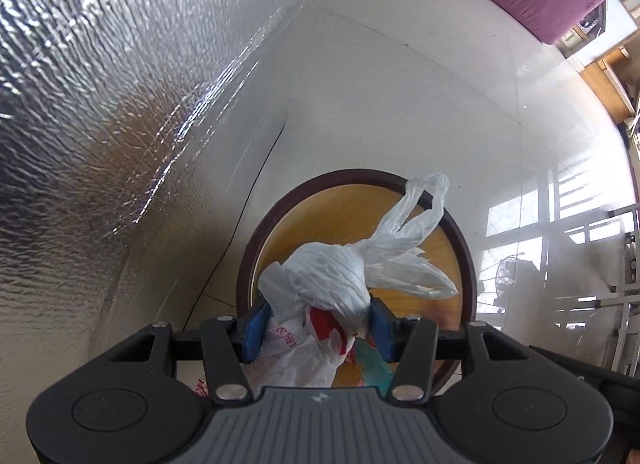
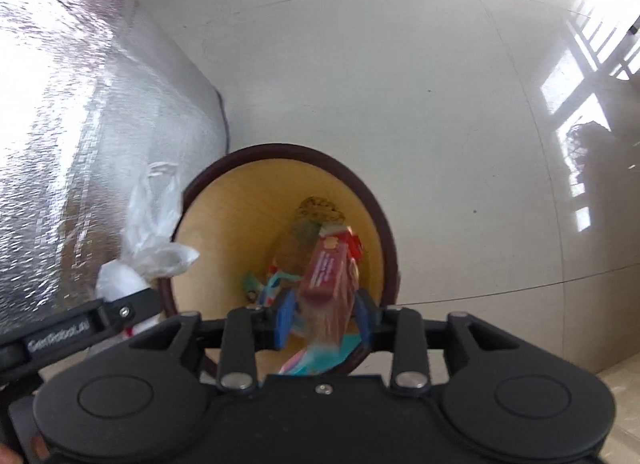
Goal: Collect trash
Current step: 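Open both grippers to drop the box and bag into the wastebasket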
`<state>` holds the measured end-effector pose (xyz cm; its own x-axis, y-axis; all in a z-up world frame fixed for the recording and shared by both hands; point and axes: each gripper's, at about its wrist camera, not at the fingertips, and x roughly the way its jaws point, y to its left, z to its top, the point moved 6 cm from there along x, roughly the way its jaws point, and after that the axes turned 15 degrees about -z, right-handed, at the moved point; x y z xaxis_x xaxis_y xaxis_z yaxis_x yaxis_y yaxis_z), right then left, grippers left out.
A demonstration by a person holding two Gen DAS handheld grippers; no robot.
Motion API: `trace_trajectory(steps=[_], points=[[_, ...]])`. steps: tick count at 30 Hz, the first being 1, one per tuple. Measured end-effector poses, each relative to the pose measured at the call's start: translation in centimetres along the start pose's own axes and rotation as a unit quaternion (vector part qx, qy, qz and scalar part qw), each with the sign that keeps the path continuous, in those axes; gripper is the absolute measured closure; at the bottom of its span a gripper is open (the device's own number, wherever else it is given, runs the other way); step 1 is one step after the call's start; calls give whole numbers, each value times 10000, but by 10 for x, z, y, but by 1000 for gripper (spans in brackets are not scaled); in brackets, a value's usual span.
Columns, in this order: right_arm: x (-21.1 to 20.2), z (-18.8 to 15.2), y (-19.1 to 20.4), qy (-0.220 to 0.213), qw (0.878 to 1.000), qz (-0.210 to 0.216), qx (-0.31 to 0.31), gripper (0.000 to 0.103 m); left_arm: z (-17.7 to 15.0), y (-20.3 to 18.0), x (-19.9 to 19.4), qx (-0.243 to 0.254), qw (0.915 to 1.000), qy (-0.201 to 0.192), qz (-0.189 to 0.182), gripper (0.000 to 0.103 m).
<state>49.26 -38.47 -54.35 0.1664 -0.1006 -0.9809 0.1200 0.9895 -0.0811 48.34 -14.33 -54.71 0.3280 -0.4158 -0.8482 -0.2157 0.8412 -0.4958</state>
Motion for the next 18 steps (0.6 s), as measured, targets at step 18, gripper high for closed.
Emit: trace_trajectory(steps=[18], points=[[6, -19, -10, 241, 9990, 149, 353, 65, -19, 11, 36, -407, 9985, 370, -47, 11]])
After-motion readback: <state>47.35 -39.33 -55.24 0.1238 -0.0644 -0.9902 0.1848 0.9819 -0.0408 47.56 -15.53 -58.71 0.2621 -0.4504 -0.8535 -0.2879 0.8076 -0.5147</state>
